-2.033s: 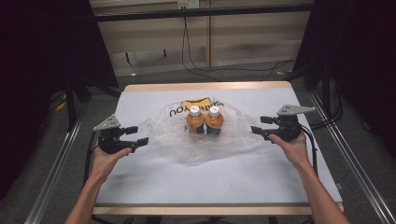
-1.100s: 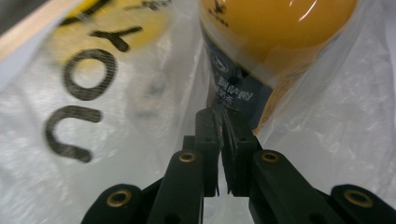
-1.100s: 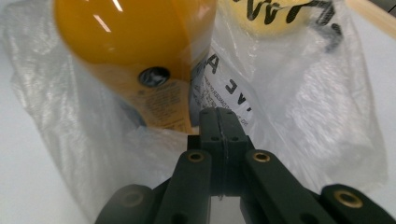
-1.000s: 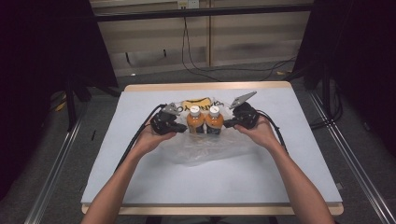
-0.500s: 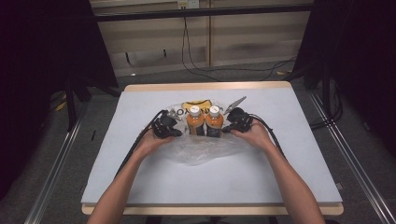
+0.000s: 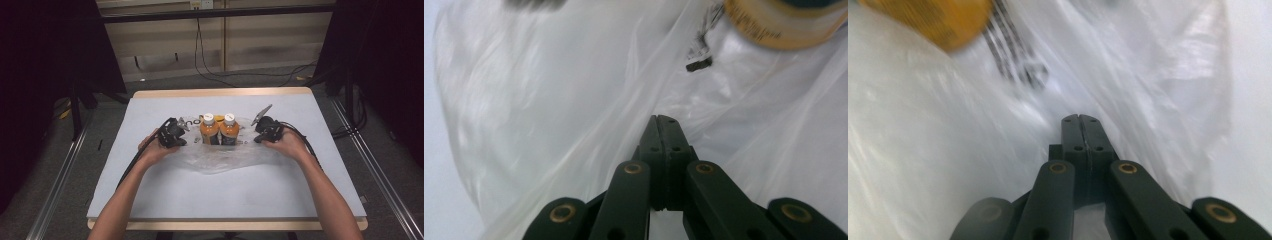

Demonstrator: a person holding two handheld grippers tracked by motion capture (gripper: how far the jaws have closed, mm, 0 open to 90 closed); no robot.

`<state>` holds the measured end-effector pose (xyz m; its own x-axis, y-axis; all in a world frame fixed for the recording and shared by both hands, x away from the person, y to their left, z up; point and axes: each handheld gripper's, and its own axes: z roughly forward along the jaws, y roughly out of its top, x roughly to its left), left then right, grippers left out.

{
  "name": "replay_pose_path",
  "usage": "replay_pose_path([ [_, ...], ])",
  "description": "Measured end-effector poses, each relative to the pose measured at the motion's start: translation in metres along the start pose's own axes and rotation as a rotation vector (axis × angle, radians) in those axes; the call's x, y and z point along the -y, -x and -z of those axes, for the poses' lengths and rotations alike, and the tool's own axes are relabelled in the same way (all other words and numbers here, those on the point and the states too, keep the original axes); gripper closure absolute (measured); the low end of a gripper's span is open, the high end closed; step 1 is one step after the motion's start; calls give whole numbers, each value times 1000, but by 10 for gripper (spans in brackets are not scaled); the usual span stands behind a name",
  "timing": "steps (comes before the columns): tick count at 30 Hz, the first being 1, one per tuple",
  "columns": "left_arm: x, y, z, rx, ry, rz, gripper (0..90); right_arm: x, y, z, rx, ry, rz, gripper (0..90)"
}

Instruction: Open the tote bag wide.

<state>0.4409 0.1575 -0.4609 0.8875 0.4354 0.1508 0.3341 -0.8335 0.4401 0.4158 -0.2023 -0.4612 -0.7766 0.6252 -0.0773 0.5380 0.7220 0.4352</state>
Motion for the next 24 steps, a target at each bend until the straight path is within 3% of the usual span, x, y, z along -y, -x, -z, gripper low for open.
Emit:
replay_pose_path([
  [2, 7, -4, 1, 10, 20, 25, 900, 8, 4, 4, 11, -11, -5, 900],
  [4, 9, -6, 2, 8, 24, 9, 900, 16, 7, 8, 16, -22, -15, 900],
  [10, 3, -4, 3, 0, -26, -36, 900, 28, 10, 16, 20, -66, 13, 900],
  [13, 4, -6, 3, -11, -27, -54, 900, 31, 12, 19, 10, -82, 28, 900],
  [17, 8, -13, 2, -7, -16, -18, 900, 36, 14, 23, -44, -115, 22, 900],
  [18, 8, -16, 1, -18, -10, -15, 900, 36, 14, 23, -39, -114, 30, 900],
  [20, 11, -24, 0, 6, 3, 21, 900, 36, 12, 23, -29, -116, 44, 900],
  [22, 11, -28, 0, -18, 0, 7, 900, 36, 11, 23, -18, -115, 44, 900],
  [24, 12, -30, 0, -3, 6, 30, 900, 35, 11, 21, 18, -109, 59, 900],
])
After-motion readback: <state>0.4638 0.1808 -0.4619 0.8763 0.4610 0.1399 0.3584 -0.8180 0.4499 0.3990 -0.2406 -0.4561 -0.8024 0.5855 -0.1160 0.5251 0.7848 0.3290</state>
